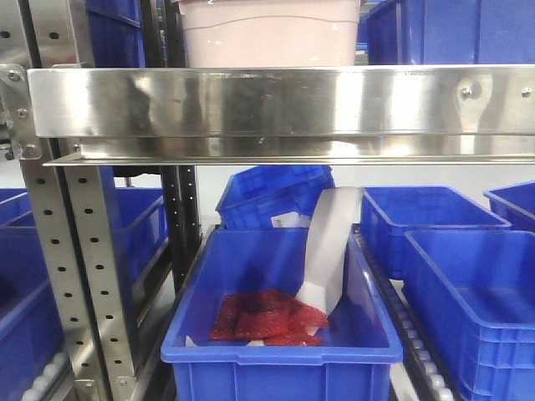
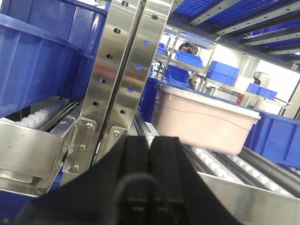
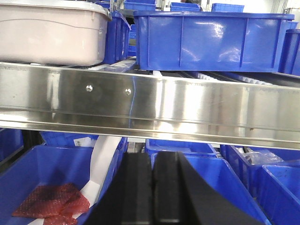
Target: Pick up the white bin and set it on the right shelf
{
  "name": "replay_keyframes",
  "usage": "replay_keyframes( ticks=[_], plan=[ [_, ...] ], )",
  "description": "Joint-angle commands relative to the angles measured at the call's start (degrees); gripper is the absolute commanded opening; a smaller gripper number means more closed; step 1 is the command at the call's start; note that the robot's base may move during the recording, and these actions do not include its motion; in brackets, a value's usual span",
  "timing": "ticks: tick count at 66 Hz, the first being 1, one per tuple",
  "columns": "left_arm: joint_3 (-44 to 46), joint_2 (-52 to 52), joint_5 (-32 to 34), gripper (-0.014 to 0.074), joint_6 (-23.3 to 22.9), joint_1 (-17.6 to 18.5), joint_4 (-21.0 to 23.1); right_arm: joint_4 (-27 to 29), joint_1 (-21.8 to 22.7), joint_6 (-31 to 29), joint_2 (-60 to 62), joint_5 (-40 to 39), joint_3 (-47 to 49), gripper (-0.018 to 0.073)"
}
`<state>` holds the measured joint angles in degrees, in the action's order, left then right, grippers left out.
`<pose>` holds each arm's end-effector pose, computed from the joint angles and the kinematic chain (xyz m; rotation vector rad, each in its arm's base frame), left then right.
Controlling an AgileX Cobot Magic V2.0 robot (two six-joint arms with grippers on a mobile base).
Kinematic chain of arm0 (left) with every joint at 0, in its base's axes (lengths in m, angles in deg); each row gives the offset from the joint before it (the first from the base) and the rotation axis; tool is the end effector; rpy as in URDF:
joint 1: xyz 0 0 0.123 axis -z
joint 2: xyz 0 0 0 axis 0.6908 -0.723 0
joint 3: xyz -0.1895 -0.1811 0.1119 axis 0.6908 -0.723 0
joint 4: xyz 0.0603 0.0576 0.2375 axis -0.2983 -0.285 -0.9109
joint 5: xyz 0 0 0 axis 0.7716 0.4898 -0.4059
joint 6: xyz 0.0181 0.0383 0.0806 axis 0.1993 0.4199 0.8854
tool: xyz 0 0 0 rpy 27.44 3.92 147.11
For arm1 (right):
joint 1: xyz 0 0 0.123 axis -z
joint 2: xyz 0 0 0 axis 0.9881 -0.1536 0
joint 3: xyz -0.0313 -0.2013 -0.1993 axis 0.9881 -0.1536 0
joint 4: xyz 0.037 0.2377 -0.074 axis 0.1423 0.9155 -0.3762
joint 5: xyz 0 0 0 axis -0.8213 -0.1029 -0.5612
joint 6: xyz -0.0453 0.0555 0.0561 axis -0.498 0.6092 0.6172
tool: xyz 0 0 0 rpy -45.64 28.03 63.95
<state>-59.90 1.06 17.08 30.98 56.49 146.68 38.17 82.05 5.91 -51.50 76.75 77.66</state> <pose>0.0720 -0.0054 0.2968 -0.1276 1.4047 -0.3217 0.0567 -0.0009 0.2020 -0.0022 1.5262 -0.0264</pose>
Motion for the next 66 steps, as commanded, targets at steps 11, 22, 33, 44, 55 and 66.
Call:
replay_keyframes(
  ticks=[11,22,33,44,55,66],
  plan=[
    [1.7,-0.6,1.5,-0.0117,0.0,0.4,-0.4,-0.5,-0.1,0.1,1.0,-4.7,0.0,0.0057],
    [1.7,-0.6,1.5,-0.0117,0.0,0.4,-0.4,-0.5,-0.1,0.1,1.0,-4.7,0.0,0.0057],
    [1.7,-0.6,1.5,-0.0117,0.0,0.4,-0.4,-0.5,-0.1,0.1,1.0,-4.7,0.0,0.0057],
    [1.7,-0.6,1.5,-0.0117,0.0,0.4,-0.4,-0.5,-0.1,0.1,1.0,-4.7,0.0,0.0057],
    [0.9,-0.6,1.0,-0.0117,0.0,0.4,-0.4,-0.5,-0.1,0.1,1.0,-4.7,0.0,0.0057],
    [0.6,-0.4,-6.9,-0.0117,-8.9,-1.5,-20.5,-0.5,-0.1,0.1,1.0,-4.7,0.0,0.0057]
  ],
)
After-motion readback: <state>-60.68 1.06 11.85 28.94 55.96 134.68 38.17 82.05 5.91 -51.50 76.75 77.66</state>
